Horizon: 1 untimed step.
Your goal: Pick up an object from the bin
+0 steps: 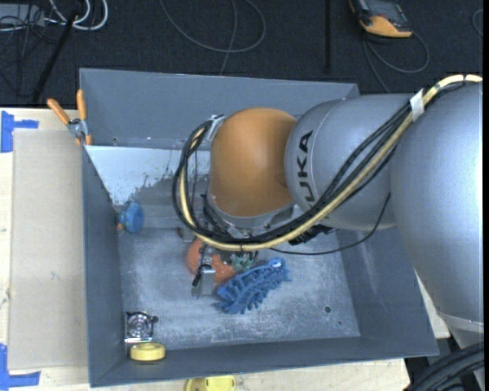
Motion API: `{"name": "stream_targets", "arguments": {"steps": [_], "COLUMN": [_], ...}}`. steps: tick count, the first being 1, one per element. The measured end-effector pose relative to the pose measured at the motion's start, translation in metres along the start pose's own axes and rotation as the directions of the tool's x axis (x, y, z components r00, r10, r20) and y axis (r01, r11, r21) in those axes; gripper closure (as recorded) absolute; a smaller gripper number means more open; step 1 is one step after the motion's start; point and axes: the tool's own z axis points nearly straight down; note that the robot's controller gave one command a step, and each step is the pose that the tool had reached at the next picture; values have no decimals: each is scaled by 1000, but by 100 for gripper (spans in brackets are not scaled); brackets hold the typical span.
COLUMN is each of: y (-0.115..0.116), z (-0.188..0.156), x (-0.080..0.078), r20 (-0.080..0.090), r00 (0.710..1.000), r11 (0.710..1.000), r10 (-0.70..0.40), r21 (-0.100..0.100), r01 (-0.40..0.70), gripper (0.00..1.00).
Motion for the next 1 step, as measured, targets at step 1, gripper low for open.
{"name": "stream_targets", "arguments": {"steps": [1], "y": [-1], "z": [-4], "x": [-2], "r20": [7], "r00": [1000], "r11": [1000], "r10": [3], "r21": [-1], "r01": [-3], "gripper": [0]}}
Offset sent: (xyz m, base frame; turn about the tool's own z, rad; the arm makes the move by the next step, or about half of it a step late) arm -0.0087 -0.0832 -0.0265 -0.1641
